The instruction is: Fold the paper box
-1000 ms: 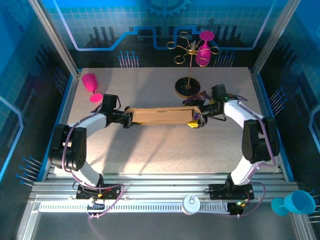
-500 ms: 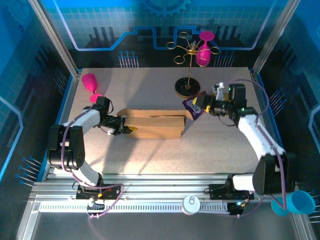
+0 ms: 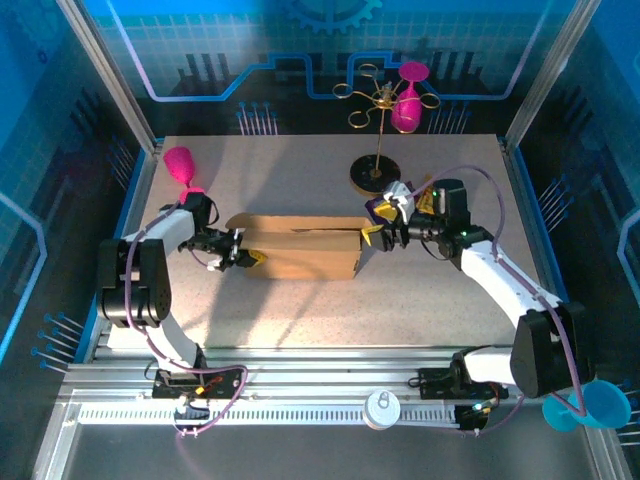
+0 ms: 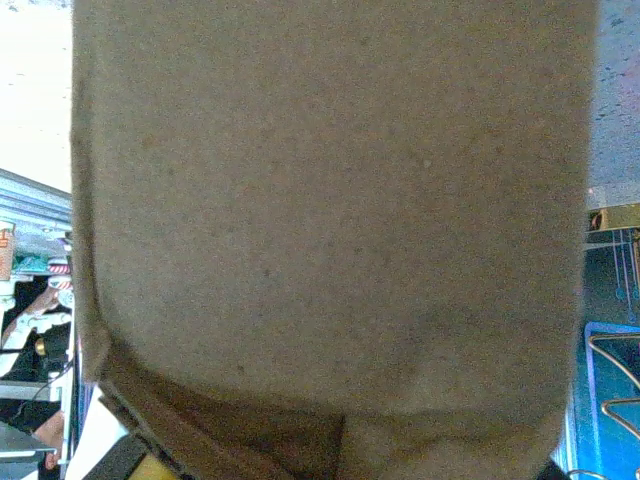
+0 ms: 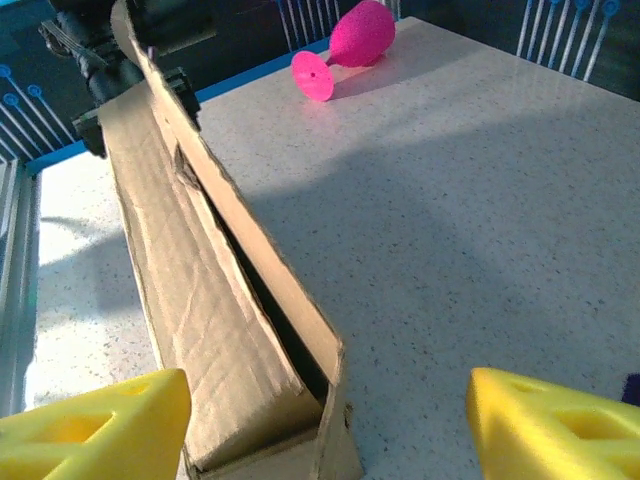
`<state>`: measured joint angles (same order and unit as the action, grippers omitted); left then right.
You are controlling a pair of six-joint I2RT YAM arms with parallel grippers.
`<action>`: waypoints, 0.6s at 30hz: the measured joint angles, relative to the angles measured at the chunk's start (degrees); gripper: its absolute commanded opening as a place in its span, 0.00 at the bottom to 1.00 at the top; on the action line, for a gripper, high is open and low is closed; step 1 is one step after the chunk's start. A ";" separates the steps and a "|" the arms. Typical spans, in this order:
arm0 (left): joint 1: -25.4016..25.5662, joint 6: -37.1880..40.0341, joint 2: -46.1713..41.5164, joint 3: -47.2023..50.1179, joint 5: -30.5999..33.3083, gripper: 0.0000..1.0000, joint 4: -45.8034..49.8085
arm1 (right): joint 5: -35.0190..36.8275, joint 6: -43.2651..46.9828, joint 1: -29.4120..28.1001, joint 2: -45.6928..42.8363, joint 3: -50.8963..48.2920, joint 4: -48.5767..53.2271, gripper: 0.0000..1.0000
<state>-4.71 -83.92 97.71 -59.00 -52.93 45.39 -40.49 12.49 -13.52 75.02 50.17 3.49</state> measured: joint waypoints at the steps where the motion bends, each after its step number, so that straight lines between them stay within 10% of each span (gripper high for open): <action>1: -0.02 0.09 0.15 -0.02 -0.07 0.00 0.00 | 0.42 1.09 -0.94 0.42 1.29 1.16 0.48; 5: -0.07 0.07 1.01 -0.02 -0.59 0.00 -0.07 | 2.95 2.73 -3.85 1.97 6.78 6.60 0.18; 18: -0.42 -5.97 0.28 2.40 -1.31 0.00 -2.49 | 12.70 1.95 -4.74 2.58 12.13 20.24 0.22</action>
<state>-5.13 -89.89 98.00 -56.60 -54.24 42.89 -27.79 14.44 -18.26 77.60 62.30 23.73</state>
